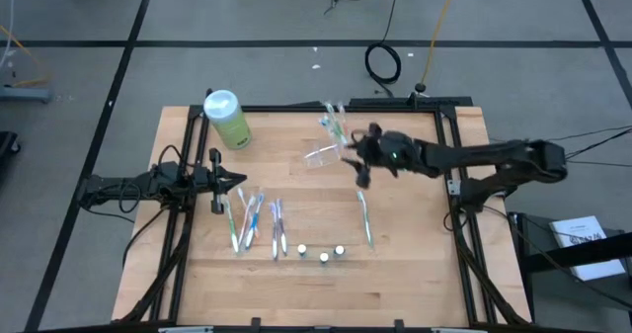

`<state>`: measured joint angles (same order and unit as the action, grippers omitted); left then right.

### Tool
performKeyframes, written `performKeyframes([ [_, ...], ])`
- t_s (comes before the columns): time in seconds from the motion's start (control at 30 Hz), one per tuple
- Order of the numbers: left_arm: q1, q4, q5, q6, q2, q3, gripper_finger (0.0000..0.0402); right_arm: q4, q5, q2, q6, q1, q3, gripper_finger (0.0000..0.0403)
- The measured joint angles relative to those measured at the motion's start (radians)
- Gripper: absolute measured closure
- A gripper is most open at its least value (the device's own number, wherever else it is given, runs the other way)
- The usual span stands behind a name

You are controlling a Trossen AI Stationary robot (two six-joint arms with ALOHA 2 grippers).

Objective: Pick & Place toothbrushing station
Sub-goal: Put the green toothbrush into the transparent organizer

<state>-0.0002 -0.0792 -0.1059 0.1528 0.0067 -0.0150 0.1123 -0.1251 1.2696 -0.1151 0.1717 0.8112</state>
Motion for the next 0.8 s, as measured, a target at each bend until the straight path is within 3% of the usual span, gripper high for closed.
performKeyframes([
  [0.17,0.0,0.0,0.0,0.0,0.0,0.0,0.0376,-0.231,0.0,-0.081,0.177,-0.136,0.0,0.0232],
  [0.4,0.0,0.0,0.0,0.0,0.0,0.0,0.0376,-0.436,-0.043,-0.024,0.426,-0.237,0.0,0.0232],
  [0.63,0.0,0.0,0.0,0.0,0.0,0.0,0.0376,-0.496,-0.001,0.097,0.644,-0.305,0.0,0.0232],
  [0.8,0.0,0.0,0.0,0.0,0.0,0.0,0.0376,-0.481,-0.001,0.185,0.715,-0.311,0.0,0.0232],
])
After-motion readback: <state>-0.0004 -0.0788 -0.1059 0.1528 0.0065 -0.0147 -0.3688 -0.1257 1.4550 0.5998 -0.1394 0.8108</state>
